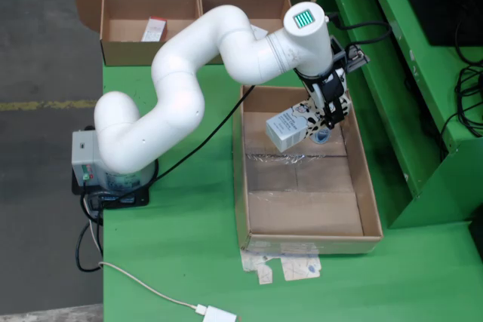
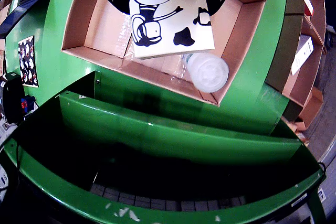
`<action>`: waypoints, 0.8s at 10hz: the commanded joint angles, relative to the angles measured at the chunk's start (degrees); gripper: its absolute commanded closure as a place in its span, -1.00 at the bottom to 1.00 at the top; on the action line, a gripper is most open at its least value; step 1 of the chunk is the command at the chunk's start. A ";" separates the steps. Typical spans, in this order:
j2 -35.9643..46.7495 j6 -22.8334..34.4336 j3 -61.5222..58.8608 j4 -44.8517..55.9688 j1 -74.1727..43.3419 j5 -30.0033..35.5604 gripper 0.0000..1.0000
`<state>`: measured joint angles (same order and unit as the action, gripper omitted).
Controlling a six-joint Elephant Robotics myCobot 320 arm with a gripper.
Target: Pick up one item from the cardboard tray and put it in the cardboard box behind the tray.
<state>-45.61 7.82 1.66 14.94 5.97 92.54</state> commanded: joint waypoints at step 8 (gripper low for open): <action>3.44 1.14 -5.96 10.01 11.46 -4.53 1.00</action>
<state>-43.06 8.43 1.58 21.97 14.23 88.41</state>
